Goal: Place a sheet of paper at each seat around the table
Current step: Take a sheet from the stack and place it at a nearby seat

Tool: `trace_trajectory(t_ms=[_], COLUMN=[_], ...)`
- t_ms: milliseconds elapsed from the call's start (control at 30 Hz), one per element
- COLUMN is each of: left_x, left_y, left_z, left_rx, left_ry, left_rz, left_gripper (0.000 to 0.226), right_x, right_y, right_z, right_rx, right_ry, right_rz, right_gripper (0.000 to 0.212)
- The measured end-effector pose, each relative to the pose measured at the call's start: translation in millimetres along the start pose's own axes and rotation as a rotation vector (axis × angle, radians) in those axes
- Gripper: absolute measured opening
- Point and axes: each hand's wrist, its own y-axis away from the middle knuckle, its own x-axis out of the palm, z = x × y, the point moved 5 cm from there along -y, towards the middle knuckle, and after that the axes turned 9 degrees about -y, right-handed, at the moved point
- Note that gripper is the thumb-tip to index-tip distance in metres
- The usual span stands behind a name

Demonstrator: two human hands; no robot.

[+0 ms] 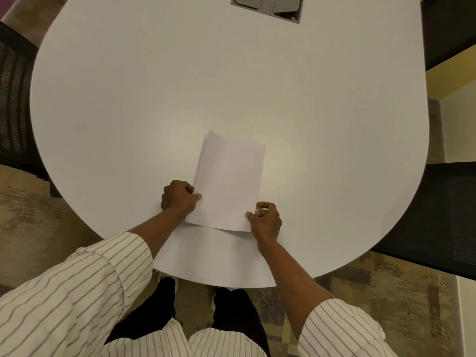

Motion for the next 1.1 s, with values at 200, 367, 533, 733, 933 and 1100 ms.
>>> trace_trajectory(t_ms=[200,367,533,733,933,1100], left_x=[-3,-14,-32,-62,-111,-145], left_y=[0,-1,-4,-11,-29,-48], left_z=[7,17,33,53,73,93], left_rx=[0.094,0.133,0.158,0.198,0.244,0.195], left_ry=[0.114,0.193,0.257,0.277,0.261,0.284], left_rz=[0.007,0.02,0.024,0.05,0.093,0.089], left_gripper=[0.019,0.016,0.016,0.011,0.012,0.019], right_x=[-5,-6,1,24,67,102], right_y=[8,17,29,42,61,75], right_z=[5,11,18,35,60,71], right_rx=[-0.057,-0.057,-0.022,-0.003,-0.025,-0.014], right_ry=[-0.07,-0.125,-0.212,-0.285,-0.361,-0.412], right_rz=[0.0,0.035,0.056,0.076,0.101,0.129], right_gripper=[0.037,0.021,0.01,0.021,0.011,0.012])
